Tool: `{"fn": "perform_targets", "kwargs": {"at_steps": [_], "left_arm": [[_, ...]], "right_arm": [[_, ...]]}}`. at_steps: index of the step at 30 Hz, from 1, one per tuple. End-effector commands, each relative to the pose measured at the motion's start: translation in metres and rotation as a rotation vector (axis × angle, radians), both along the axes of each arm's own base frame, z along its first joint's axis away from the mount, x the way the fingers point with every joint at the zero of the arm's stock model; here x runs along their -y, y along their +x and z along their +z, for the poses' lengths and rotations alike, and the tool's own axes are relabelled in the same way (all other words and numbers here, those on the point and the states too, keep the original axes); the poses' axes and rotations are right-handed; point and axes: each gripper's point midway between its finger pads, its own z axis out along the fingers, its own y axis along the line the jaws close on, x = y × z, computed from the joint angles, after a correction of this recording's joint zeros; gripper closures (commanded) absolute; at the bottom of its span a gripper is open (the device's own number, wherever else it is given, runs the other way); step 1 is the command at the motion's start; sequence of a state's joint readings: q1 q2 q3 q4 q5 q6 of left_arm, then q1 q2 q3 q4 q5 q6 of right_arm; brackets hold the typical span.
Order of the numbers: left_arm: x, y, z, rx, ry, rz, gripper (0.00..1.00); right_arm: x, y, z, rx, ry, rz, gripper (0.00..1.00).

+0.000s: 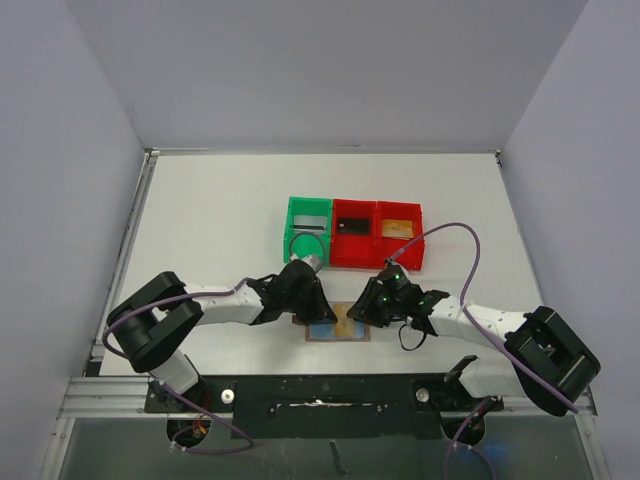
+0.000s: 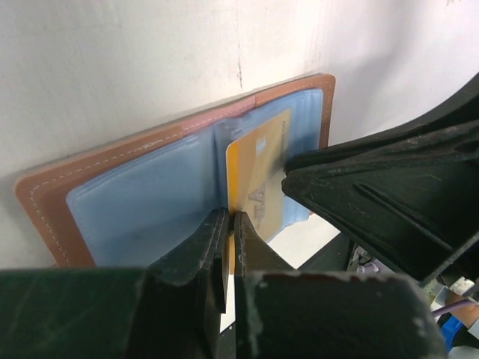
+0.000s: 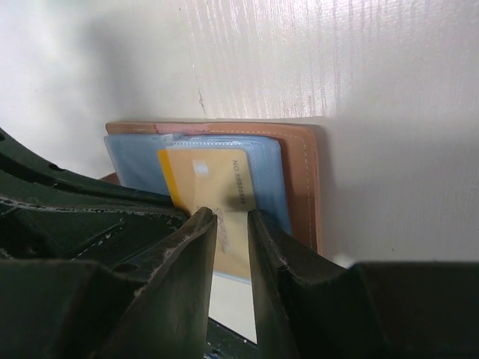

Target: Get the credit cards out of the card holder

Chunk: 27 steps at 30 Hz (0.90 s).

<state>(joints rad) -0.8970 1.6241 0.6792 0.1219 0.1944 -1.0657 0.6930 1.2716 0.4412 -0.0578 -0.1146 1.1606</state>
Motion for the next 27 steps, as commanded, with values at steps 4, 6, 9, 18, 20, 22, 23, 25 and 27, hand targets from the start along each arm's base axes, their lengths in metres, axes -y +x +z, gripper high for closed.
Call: {"fn": "perform_targets", "kwargs": {"at_steps": [4,6,9,18,20,22,23,25,27], "left_arm": [[-0.013,-0.001,0.008,0.033,-0.016,0.024,1.0],[-0.014,-0.002,0.008,0.032,-0.017,0.027,1.0],[-0.015,-0.002,0.008,0.031,-0.017,0.03,1.0],[-0.008,0.0,0.015,0.041,-0.048,0.014,1.0],[-0.007,0.0,0.016,0.041,-0.051,0.012,1.0],[-0.006,0.001,0.017,0.044,-0.054,0.011,1.0],[-0.007,0.001,0.017,0.043,-0.054,0.012,1.0],[-0.006,0.001,0.017,0.042,-0.055,0.011,1.0],[-0.006,0.001,0.017,0.042,-0.055,0.011,1.0]], "right_arm": [[0.022,-0.012,-0.02,-0.056,-0.091,-0.022,0.73],[0.022,-0.012,-0.02,-0.055,-0.093,-0.02,0.73],[0.021,-0.011,-0.018,-0.049,-0.09,-0.02,0.73],[-0.003,0.004,0.013,0.063,-0.007,0.066,0.73],[-0.012,0.008,0.026,0.105,0.031,0.091,0.72],[-0.019,0.01,0.035,0.131,0.063,0.117,0.72],[-0.023,0.009,0.037,0.137,0.077,0.13,0.72],[-0.026,0.009,0.035,0.129,0.081,0.136,0.72],[-0.026,0.008,0.028,0.109,0.073,0.134,0.72]]}}
